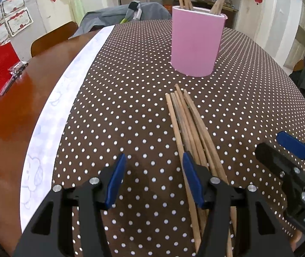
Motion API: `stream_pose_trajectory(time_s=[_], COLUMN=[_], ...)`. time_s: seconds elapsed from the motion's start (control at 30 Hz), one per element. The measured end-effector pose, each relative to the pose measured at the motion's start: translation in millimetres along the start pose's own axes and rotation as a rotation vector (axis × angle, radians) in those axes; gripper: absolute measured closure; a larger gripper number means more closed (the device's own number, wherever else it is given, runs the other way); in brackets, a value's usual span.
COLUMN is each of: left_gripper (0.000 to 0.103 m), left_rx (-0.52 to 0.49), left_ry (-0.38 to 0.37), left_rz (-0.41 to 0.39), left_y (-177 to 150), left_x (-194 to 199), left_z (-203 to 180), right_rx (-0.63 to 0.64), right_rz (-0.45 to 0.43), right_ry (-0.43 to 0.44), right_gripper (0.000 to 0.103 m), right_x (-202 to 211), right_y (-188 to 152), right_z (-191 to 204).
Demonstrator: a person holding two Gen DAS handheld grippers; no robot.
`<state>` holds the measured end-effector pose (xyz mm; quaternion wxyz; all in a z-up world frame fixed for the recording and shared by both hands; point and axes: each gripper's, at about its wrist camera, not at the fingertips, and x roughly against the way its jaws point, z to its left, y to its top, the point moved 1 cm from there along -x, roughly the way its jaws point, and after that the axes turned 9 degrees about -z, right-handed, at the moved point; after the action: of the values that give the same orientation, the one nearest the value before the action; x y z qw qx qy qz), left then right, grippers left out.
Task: Organize utensils
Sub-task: 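Move both grippers back toward the chopstick pile, then pinch one chopstick with the left gripper while the right gripper pinches another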
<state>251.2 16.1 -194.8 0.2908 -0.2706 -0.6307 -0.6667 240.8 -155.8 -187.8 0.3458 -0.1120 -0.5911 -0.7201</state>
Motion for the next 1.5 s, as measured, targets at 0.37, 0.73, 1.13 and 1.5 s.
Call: stream_pose_trajectory(time_s=[0.37,0.73,1.13,1.5], left_gripper=[0.048,0.097,0.097,0.097], left_rx=[-0.002,0.083,0.102,0.072], left_ry=[-0.032,-0.06,-0.088,-0.076], left_rz=[0.041,0.048,0.053,0.091], left_y=[0,-2,-2,10], left_x=[-8,-5,-4,-15], left_z=[-4,26,28,25], right_rx=[-0.024,0.038,0.259,0.308], right_rz=[0.049,0.217,0.302,0.346], right_ry=[0.03,0.085,-0.084,-0.082], right_gripper=[0.036,0.037,0.058,0.093], right_x=[-11,-41,-57,-76], right_y=[12,15,12,23], right_z=[2,26,57,83])
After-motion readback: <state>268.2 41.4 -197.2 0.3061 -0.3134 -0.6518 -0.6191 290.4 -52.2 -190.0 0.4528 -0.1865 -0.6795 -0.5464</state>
